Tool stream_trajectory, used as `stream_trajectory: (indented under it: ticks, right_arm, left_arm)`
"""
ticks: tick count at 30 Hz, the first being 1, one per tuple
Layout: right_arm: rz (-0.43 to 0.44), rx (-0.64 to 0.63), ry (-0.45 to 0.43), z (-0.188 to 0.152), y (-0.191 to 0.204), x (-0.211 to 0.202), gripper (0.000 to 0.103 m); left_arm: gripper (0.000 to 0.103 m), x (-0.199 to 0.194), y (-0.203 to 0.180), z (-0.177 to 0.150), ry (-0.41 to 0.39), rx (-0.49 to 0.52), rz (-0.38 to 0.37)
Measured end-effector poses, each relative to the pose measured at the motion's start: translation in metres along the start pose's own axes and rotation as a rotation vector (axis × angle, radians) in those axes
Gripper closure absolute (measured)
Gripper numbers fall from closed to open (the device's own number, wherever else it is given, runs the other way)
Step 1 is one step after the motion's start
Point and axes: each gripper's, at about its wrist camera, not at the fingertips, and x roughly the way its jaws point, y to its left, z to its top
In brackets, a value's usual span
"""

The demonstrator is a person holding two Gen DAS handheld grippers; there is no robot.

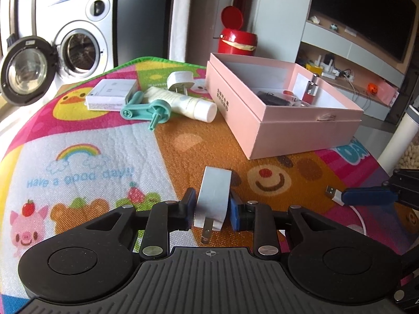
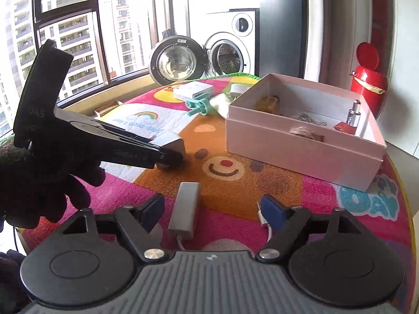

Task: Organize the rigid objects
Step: 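Place the white adapter in the pink box with left while right places the cable plug in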

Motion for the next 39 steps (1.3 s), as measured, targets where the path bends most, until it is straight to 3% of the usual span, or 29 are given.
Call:
stream_trajectory:
  ticks: [3, 6, 8, 11, 14, 18, 20, 22, 26, 30, 35, 39]
  right_arm:
    - [0.002, -0.016, 0.052, 0.002, 0.008, 0.016, 0.061]
    - [-0.012, -0.049, 0.05, 0.001, 0.015, 0.016, 0.073]
    - [-0.022, -0.073, 0.058, -0.002, 0.017, 0.012, 0.082]
    - [-0.027, -0.078, 0.067, -0.006, 0.015, 0.005, 0.083]
    - [-0.036, -0.064, 0.075, -0.008, 0.009, -0.005, 0.083]
    - [-0.057, -0.05, 0.033, -0.001, -0.002, -0.035, 0.083]
    - [-0.063, -0.023, -0.035, 0.018, -0.01, -0.059, 0.083]
    - [-0.069, -0.003, -0.158, 0.046, -0.017, -0.092, 0.083]
    - [-0.108, 0.034, -0.382, 0.103, -0.033, -0.146, 0.083]
    - [-0.124, 0.066, -0.484, 0.148, -0.054, -0.165, 0.083]
    - [-0.116, 0.142, -0.458, 0.185, -0.088, -0.143, 0.083]
    - [-0.147, 0.189, -0.388, 0.193, -0.109, -0.099, 0.083]
  left_arm:
    - [0.073, 0.0, -0.001, -0.005, -0.026, 0.029, -0.005]
    - [0.073, -0.003, -0.006, -0.01, -0.029, 0.094, 0.013]
    - [0.079, -0.006, -0.005, -0.01, -0.034, 0.058, 0.019]
    - [0.079, -0.008, -0.003, -0.013, -0.064, 0.017, 0.006]
    - [0.079, -0.016, -0.008, -0.017, -0.107, 0.05, 0.01]
    - [0.079, -0.036, -0.02, -0.011, -0.134, 0.095, -0.053]
    - [0.079, -0.053, -0.026, 0.002, -0.174, 0.107, -0.09]
    - [0.079, -0.07, -0.033, 0.02, -0.245, 0.132, -0.111]
    - [0.079, -0.109, -0.052, 0.074, -0.435, 0.204, -0.12]
    - [0.079, -0.117, -0.063, 0.118, -0.516, 0.22, -0.136]
    - [0.079, -0.08, -0.066, 0.169, -0.47, 0.137, -0.193]
    - [0.079, -0.036, -0.064, 0.177, -0.389, 0.092, -0.199]
